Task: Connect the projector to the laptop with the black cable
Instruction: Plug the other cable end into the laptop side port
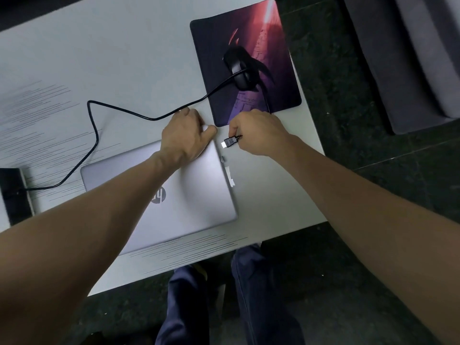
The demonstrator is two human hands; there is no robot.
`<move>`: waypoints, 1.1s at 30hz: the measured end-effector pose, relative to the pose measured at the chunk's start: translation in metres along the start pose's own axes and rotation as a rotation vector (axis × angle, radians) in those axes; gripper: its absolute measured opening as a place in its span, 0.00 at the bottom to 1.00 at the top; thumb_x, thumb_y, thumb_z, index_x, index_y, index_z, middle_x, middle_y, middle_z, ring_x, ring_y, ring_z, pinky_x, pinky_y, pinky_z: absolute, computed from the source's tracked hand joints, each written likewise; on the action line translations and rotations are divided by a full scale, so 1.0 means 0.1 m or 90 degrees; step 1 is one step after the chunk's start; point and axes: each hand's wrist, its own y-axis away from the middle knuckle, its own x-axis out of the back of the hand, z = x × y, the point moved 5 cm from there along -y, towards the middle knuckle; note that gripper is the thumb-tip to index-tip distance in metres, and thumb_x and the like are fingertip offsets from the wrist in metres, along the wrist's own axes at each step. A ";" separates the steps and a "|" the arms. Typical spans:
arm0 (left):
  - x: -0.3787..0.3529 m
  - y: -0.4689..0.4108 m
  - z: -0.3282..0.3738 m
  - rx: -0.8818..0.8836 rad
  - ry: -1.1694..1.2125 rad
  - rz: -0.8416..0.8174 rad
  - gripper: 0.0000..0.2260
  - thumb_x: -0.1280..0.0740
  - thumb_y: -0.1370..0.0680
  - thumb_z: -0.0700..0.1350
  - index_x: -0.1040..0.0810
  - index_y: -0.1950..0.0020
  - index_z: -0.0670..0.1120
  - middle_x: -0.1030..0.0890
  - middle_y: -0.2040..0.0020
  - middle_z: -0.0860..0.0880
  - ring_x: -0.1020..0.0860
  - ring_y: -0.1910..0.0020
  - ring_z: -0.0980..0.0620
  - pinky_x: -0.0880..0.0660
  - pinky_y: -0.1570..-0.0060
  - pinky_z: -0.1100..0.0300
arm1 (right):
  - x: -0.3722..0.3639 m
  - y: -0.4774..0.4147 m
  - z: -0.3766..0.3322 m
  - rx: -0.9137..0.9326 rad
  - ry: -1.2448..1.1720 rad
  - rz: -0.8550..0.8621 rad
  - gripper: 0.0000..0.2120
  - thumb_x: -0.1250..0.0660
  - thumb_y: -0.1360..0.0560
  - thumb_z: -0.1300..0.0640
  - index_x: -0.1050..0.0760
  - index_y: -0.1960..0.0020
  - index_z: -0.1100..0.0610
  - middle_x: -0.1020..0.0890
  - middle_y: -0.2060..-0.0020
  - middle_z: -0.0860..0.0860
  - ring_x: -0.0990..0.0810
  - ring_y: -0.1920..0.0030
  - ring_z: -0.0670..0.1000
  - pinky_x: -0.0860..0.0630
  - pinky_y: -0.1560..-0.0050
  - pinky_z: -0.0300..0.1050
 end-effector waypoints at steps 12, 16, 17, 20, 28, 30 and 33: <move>0.13 0.07 -0.03 0.040 0.103 -0.009 0.12 0.40 0.22 0.55 0.26 0.50 0.47 0.19 0.60 0.49 0.23 0.57 0.43 0.32 0.56 0.54 | 0.03 0.07 -0.09 0.050 -0.037 0.000 0.16 0.31 0.26 0.61 0.17 0.44 0.45 0.13 0.52 0.47 0.19 0.46 0.53 0.21 0.49 0.48; 0.18 0.08 -0.02 0.049 0.134 0.011 0.12 0.40 0.23 0.55 0.25 0.50 0.47 0.17 0.59 0.48 0.22 0.58 0.45 0.33 0.58 0.54 | 0.06 0.09 -0.13 0.063 -0.030 0.008 0.16 0.31 0.26 0.61 0.17 0.44 0.45 0.13 0.51 0.47 0.19 0.45 0.53 0.20 0.47 0.49; 0.19 0.09 -0.02 0.050 0.139 0.013 0.12 0.40 0.23 0.55 0.25 0.50 0.47 0.17 0.59 0.48 0.22 0.58 0.45 0.33 0.58 0.54 | 0.07 0.10 -0.14 0.067 -0.032 0.010 0.16 0.30 0.26 0.62 0.17 0.44 0.45 0.13 0.51 0.47 0.19 0.45 0.53 0.20 0.47 0.50; 0.20 0.09 -0.01 0.052 0.145 0.019 0.11 0.39 0.23 0.54 0.24 0.50 0.48 0.17 0.59 0.49 0.22 0.58 0.46 0.33 0.58 0.55 | 0.10 0.11 -0.16 0.072 -0.034 0.019 0.17 0.31 0.26 0.62 0.17 0.43 0.45 0.13 0.51 0.47 0.18 0.45 0.52 0.20 0.46 0.50; 0.18 0.04 -0.03 0.053 0.135 0.023 0.10 0.39 0.21 0.55 0.24 0.55 0.51 0.21 0.64 0.54 0.23 0.56 0.47 0.34 0.58 0.56 | 0.10 0.13 -0.18 0.084 -0.021 0.017 0.15 0.29 0.26 0.61 0.16 0.44 0.46 0.13 0.51 0.47 0.18 0.46 0.54 0.19 0.45 0.52; 0.17 0.04 -0.04 0.049 0.130 0.027 0.13 0.40 0.21 0.54 0.22 0.56 0.48 0.19 0.63 0.51 0.22 0.56 0.45 0.34 0.59 0.56 | 0.07 0.14 -0.18 0.085 -0.019 0.009 0.16 0.29 0.27 0.61 0.16 0.44 0.46 0.12 0.51 0.48 0.17 0.47 0.55 0.19 0.45 0.52; 0.17 0.04 -0.03 0.041 0.113 0.033 0.14 0.40 0.21 0.54 0.22 0.55 0.45 0.18 0.62 0.47 0.22 0.57 0.42 0.35 0.64 0.56 | 0.08 0.14 -0.18 0.097 -0.015 0.015 0.15 0.29 0.26 0.61 0.15 0.43 0.46 0.12 0.51 0.49 0.17 0.47 0.55 0.19 0.45 0.52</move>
